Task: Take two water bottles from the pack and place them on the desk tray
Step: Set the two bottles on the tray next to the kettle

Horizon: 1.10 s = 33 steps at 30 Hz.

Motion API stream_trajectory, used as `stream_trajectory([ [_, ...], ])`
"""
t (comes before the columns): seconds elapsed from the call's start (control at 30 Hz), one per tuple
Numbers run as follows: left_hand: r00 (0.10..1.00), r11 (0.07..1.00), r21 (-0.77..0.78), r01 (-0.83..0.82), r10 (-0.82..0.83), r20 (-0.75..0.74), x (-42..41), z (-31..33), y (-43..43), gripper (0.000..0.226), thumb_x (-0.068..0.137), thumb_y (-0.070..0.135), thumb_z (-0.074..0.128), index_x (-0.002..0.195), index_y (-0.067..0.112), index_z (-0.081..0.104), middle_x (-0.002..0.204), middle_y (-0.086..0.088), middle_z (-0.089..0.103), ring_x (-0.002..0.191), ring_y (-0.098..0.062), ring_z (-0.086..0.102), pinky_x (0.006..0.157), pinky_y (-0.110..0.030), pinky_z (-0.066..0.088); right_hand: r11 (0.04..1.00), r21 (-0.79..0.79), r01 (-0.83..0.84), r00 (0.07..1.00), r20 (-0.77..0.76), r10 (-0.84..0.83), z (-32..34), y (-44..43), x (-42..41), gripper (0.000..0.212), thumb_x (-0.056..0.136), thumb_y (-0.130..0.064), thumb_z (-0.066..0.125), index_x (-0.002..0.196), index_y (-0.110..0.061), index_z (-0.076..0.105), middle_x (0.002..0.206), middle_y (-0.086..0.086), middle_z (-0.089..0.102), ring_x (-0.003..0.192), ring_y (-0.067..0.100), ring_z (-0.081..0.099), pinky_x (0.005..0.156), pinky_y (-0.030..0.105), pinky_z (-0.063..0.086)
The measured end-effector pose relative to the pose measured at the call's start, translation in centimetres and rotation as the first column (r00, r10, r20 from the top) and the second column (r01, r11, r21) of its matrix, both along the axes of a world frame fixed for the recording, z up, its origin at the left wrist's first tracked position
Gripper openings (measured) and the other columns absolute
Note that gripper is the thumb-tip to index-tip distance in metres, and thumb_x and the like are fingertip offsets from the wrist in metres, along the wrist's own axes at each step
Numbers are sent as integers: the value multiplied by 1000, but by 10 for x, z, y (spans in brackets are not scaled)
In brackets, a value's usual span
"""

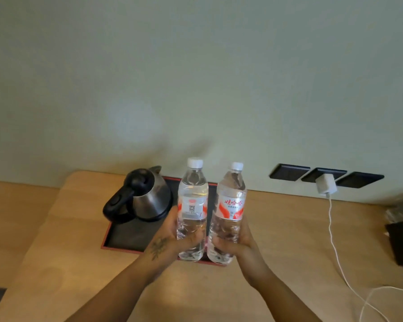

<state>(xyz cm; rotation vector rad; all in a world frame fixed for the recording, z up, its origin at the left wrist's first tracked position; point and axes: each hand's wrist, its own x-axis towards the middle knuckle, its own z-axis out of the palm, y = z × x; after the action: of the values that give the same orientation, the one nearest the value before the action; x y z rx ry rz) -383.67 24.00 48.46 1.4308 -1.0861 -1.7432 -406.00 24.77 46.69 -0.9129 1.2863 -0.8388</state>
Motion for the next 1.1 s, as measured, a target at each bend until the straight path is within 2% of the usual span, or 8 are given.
stream_trajectory([
  [0.13,995,989,-110,97,-93,45,3,-31,-60,88,80,20,98,152,38,51,143,-1,74,134,-23,70,117,-60,51,996,-76,-45,994,-100,37,-28,-52,-2,80,79,2,87,146,-15,47,136,12,70,123,26,72,102,45,62],
  [0.2,993,987,-123,105,-97,67,1,-47,-85,92,78,12,98,154,30,50,143,-3,73,135,-25,69,118,-61,49,994,-91,-56,989,-139,43,-43,-74,-4,82,76,-3,90,146,-17,48,136,8,70,123,20,72,98,34,62],
  [0.3,994,985,-152,86,-74,83,-5,-71,-112,90,75,1,97,150,24,54,139,-4,75,130,-21,72,115,-55,55,989,-131,-62,976,-217,32,-64,-97,-5,85,74,-9,95,144,-31,51,135,-6,71,121,7,70,91,19,60],
  [0.53,996,961,-273,-29,51,75,-18,-121,-138,75,70,-11,94,130,24,66,123,7,81,122,-20,76,95,-30,64,968,-252,19,935,-338,-106,-101,-128,-4,86,63,-23,93,122,-67,48,138,12,57,127,22,64,104,42,58],
  [0.67,982,939,-344,14,52,183,-25,-129,-145,70,69,12,96,128,36,67,120,26,79,119,-3,74,97,-19,58,966,-256,-46,903,-423,-69,-121,-143,-6,84,67,-9,94,140,-18,52,136,15,58,130,33,60,109,56,54],
  [0.77,973,926,-377,26,64,223,-27,-139,-146,76,71,4,98,130,42,67,127,16,75,124,-9,71,101,-27,59,970,-237,-44,873,-482,-79,-129,-143,-5,85,71,-5,95,142,-18,51,136,8,57,130,25,60,111,49,55],
  [0.87,947,922,-385,29,98,306,-31,-140,-150,77,69,-7,98,136,16,66,136,-9,55,125,-23,64,106,-39,57,970,-240,-27,875,-476,-93,-132,-144,-7,85,71,-2,94,142,-17,50,137,11,57,130,27,61,111,51,55],
  [1.1,948,918,-397,7,120,294,-30,-146,-153,74,69,-9,97,128,20,64,134,-5,54,111,17,63,90,-5,53,961,-276,7,862,-486,-146,-130,-147,1,100,67,-5,96,118,-70,38,135,10,58,128,28,60,107,50,57],
])
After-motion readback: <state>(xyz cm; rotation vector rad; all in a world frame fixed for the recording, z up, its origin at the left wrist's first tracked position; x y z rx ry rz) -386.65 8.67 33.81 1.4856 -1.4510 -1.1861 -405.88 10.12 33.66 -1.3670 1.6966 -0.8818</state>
